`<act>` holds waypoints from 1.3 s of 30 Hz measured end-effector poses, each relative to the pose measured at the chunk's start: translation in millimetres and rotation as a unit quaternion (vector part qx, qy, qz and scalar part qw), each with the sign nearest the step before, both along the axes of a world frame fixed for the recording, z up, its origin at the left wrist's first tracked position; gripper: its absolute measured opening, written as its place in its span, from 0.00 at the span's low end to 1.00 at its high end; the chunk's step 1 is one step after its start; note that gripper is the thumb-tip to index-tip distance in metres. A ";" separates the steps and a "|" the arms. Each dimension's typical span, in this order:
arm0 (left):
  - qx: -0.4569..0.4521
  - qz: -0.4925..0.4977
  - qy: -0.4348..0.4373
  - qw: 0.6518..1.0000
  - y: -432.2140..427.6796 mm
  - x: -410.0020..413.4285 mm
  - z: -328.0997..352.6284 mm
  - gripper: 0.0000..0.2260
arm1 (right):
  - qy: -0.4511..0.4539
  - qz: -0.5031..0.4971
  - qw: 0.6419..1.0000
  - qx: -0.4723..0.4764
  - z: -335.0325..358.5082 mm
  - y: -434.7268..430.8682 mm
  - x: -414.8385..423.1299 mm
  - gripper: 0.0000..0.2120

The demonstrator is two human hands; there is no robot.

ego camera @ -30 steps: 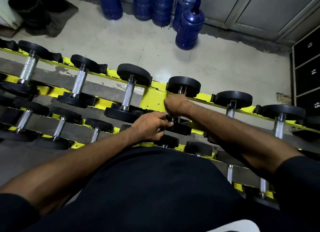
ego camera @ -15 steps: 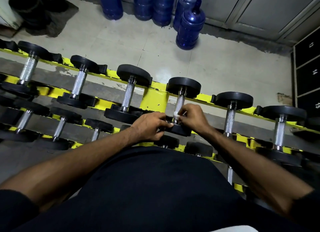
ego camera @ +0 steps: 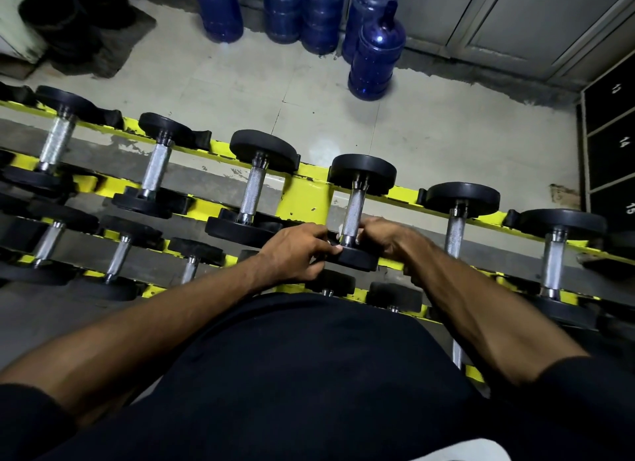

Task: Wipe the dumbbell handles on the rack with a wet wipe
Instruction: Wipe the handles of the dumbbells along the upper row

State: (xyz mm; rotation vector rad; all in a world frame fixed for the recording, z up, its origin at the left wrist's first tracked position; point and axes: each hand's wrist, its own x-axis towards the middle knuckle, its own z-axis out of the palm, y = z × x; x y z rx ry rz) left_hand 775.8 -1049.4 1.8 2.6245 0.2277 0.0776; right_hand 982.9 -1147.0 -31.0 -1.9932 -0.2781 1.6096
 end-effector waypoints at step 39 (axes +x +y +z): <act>0.003 0.001 -0.061 0.998 2.4 5.7 -8.9 0.09 | -0.579 0.369 0.722 0.088 35.9 43.3 -12.2 0.06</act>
